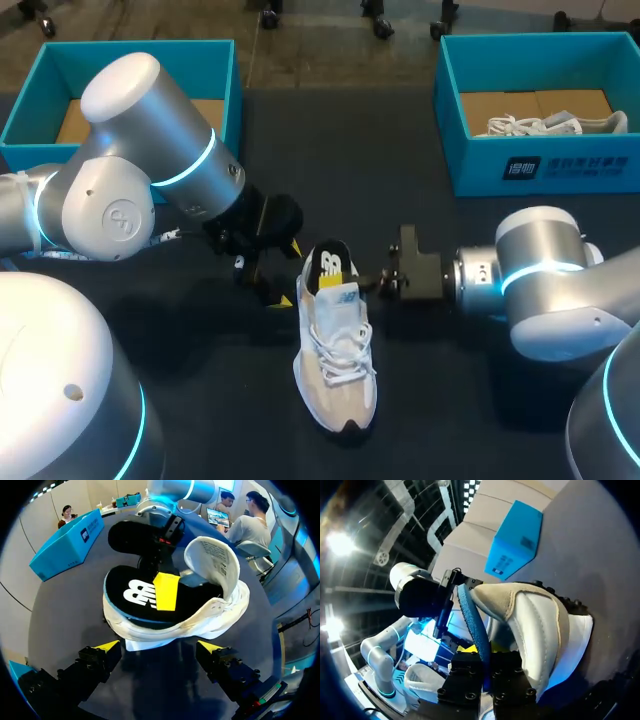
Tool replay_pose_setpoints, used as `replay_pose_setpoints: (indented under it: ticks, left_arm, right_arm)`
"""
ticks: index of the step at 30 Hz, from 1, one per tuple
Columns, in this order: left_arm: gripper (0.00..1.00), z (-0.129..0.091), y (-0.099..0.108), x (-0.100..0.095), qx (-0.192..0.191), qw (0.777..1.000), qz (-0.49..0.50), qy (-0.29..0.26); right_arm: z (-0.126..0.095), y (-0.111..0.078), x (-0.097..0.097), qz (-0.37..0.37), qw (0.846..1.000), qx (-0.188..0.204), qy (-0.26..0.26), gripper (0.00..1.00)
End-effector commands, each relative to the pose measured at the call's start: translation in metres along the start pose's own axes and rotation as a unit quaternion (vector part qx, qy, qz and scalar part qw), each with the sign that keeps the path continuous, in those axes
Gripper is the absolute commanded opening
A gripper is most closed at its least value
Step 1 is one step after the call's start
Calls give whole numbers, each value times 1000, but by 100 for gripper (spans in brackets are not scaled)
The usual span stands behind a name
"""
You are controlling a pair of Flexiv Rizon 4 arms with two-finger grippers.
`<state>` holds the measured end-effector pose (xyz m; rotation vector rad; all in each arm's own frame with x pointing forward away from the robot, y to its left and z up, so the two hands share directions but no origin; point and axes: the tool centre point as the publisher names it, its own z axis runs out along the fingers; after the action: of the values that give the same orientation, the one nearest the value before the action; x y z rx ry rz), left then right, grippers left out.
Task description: Take the shoe out of the shoebox, open the shoe tongue, remove and reinsert the insole, then place the shoe into the shoebox
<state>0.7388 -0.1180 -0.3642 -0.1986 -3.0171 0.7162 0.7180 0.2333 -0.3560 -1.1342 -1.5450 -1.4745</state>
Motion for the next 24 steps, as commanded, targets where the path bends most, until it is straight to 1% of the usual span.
replay_pose_setpoints:
  ticks: [1,2,5,6,9,12,14,18,22,23,24]
  left_arm:
    - [100,0,0,0,-1,1000,0,0]
    - [100,0,0,0,-1,1000,0,0]
    - [100,0,0,0,-1,1000,0,0]
    - [100,0,0,0,-1,1000,0,0]
    - [100,0,0,0,-1,1000,0,0]
    - [100,0,0,0,-1,1000,0,0]
    - [100,0,0,0,-1,1000,0,0]
    - [100,0,0,0,-1,1000,0,0]
    - [100,0,0,0,-1,1000,0,0]
    - [100,0,0,0,-1,1000,0,0]
    - [100,0,0,0,-1,1000,0,0]
  right_arm:
    - [4,-10,-4,-4,1000,0,2,0]
    - [4,-9,-2,-8,1000,2,1,7]
    - [7,-3,5,-24,1000,8,-5,43]
    - [7,-1,8,-29,1000,10,-6,47]
    - [10,6,15,-42,999,16,-13,47]
    - [12,12,20,-55,998,22,-18,40]
    - [12,16,22,-59,998,24,-20,38]
    - [10,24,21,-62,998,23,-19,39]
    - [9,30,18,-62,998,21,-13,37]
    - [8,31,17,-62,998,20,-12,34]
    - [8,32,16,-61,998,19,-10,28]
